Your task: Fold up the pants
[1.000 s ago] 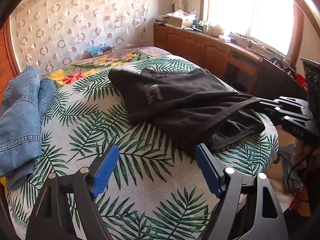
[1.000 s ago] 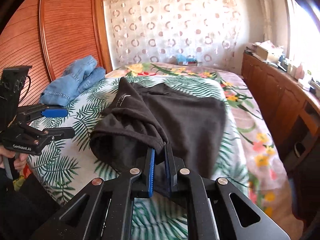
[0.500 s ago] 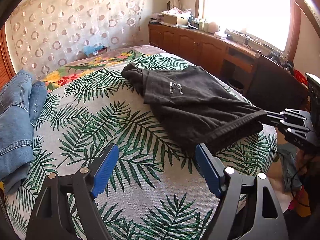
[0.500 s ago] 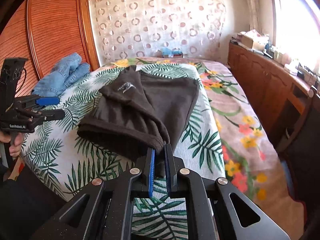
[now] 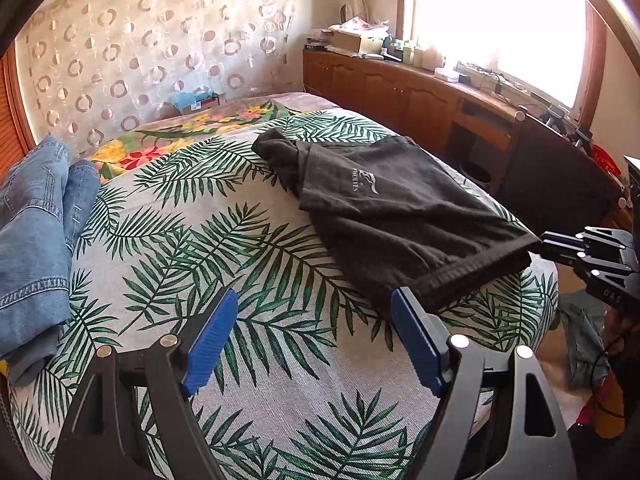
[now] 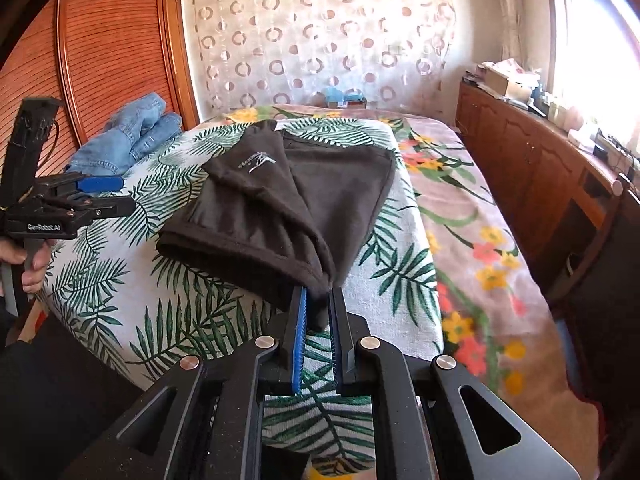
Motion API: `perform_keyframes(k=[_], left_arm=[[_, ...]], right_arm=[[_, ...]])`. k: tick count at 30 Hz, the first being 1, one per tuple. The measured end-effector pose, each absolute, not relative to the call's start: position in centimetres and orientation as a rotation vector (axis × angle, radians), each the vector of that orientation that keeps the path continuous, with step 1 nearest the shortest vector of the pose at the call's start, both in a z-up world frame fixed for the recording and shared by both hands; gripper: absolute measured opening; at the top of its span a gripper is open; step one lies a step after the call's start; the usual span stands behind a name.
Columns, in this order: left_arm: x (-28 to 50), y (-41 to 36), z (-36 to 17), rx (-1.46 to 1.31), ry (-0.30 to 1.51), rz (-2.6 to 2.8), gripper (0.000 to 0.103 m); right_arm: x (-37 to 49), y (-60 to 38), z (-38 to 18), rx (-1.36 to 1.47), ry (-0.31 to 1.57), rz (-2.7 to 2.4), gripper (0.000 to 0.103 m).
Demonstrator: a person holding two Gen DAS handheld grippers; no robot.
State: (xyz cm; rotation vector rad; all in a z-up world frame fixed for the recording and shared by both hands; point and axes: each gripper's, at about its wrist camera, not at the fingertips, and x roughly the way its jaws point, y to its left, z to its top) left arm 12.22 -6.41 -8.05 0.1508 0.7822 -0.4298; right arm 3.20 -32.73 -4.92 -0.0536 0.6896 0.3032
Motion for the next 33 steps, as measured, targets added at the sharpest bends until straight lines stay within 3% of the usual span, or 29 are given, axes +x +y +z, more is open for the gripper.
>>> perform_keyframes(k=[10, 15, 33], left_arm=[[13.0, -5.8, -7.7, 0.145, 0.767, -0.404, 0.080], [13.4, -5.3, -7.7, 0.153, 0.764, -0.386, 0.080], [15.1, -2.7, -8.5, 0.130, 0.779, -0.348, 0.080]], right_arm=[[5.2, -31.6, -3.4, -0.039, 0.635, 0.343, 0.014], [8.5, -29.1, -3.7, -0.029, 0.638, 0.387, 0.023], [18.5, -21.1, -5.1, -0.142, 0.736, 0.551, 0.031]])
